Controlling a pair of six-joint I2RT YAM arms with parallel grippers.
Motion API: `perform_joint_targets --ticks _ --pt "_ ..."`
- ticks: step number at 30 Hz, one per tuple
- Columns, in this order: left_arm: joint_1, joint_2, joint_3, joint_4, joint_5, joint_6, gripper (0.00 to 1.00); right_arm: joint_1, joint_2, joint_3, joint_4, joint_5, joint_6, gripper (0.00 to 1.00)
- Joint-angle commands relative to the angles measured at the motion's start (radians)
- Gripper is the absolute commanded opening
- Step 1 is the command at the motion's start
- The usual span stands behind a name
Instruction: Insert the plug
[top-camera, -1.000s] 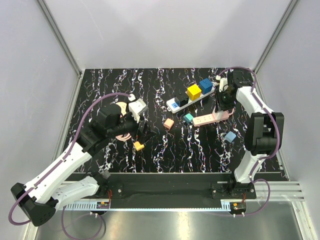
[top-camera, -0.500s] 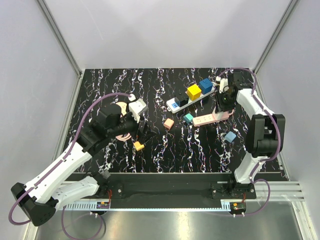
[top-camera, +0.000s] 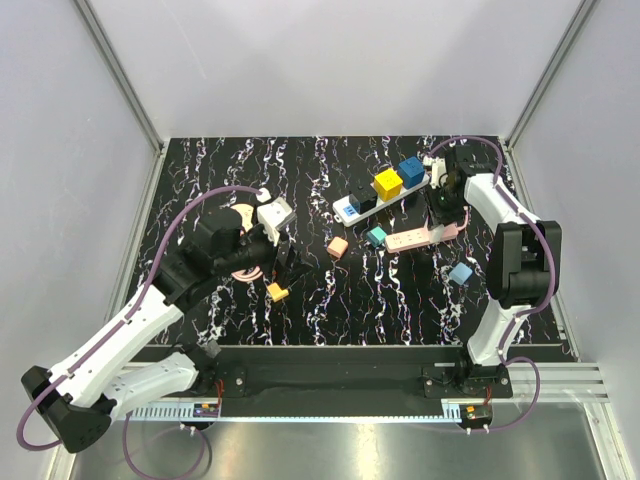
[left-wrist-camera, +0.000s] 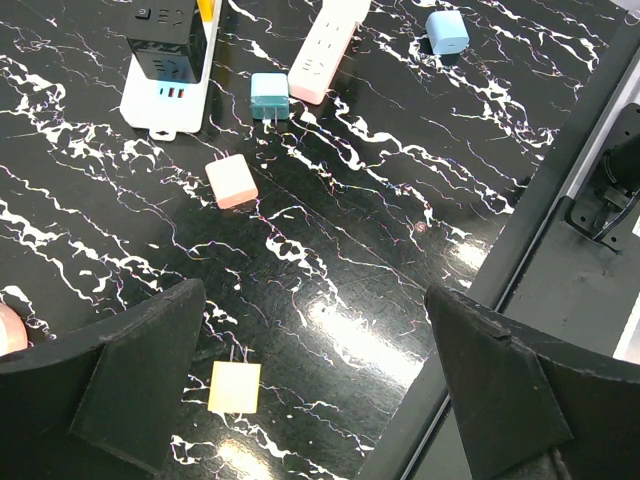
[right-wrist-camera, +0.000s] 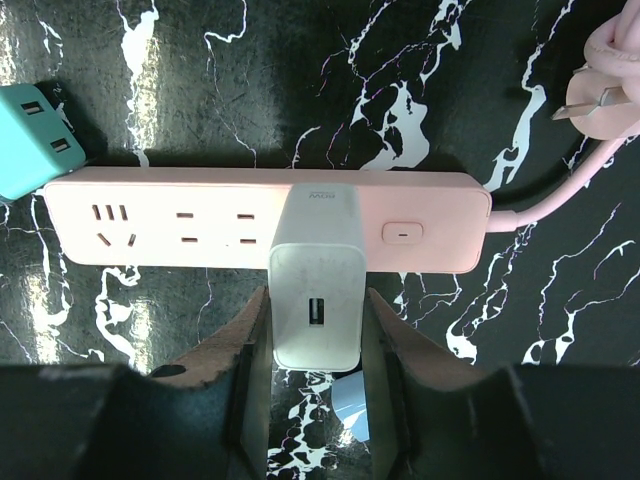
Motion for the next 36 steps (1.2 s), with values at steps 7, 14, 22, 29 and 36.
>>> perform_joint_targets --ticks 7,14,22,29,36 --pt "-0.007 -0.024 0.004 0.043 -0.006 0.008 0.99 0.007 0.128 -0.099 0.011 0.032 -0.007 0.0" --pt "-0.007 -0.023 0.01 0.046 -0.019 0.0 0.99 0.007 0.044 -0.036 0.004 0.01 0.008 0.3" --pt "-0.007 -0.018 0.05 0.046 -0.091 -0.125 0.99 0.007 -0.045 0.097 -0.051 -0.028 0.054 0.89" --pt "-0.005 0.022 0.102 -0.125 -0.237 -0.165 0.95 0.027 -0.209 0.073 -0.027 0.082 0.203 1.0" --pt "0.013 0.194 0.071 -0.268 -0.378 -0.323 0.88 0.106 -0.337 0.02 0.007 0.092 0.494 1.0"
